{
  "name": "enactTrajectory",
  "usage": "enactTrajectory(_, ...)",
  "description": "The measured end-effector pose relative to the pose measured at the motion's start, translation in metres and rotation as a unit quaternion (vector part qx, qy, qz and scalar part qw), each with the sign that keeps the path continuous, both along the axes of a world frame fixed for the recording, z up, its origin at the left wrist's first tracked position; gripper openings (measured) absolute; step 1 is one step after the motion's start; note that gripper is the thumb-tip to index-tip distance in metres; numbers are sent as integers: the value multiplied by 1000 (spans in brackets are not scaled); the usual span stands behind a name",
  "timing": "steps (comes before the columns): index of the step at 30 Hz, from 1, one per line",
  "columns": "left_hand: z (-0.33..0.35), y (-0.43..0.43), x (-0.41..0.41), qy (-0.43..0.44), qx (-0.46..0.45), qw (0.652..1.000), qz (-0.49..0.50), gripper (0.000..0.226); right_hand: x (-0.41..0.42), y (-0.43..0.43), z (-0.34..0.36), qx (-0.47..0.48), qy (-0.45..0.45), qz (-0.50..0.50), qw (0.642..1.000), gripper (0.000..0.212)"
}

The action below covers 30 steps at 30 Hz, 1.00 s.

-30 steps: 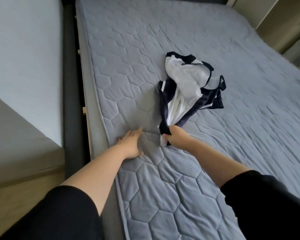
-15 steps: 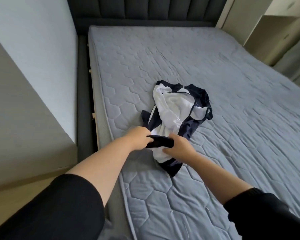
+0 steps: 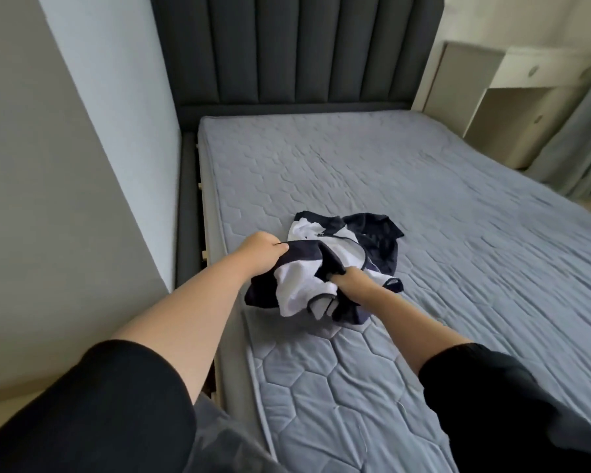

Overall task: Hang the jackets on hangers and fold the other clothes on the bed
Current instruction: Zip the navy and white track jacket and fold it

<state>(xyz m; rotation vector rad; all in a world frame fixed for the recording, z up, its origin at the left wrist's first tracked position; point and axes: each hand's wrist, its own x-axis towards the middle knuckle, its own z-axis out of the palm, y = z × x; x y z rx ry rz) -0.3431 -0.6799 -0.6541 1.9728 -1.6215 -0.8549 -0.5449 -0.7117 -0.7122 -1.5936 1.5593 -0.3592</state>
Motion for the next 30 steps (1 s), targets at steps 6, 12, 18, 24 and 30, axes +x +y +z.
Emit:
enactTrajectory(6, 43, 33, 13, 58, -50, 997, 27, 34, 27, 1, 106, -37, -175, -78, 981, 19)
enactTrajectory(12, 82, 50, 28, 167, -125, 973, 97, 34, 78, 21, 194, -52, -370, -30, 927, 9)
enactTrajectory(18, 83, 46, 55, 230, -115, 960, 109, 15, 89, -13, 205, -178, -369, -117, 905, 12)
enactTrajectory(24, 33, 34, 62, -9, -119, 984, 133, 25, 49, -55, 124, -172, -71, -109, 977, 27)
enactTrajectory(30, 3, 14, 55, -29, -121, 969, 212, 28, 38, -64, 80, -87, -10, -100, 991, 25)
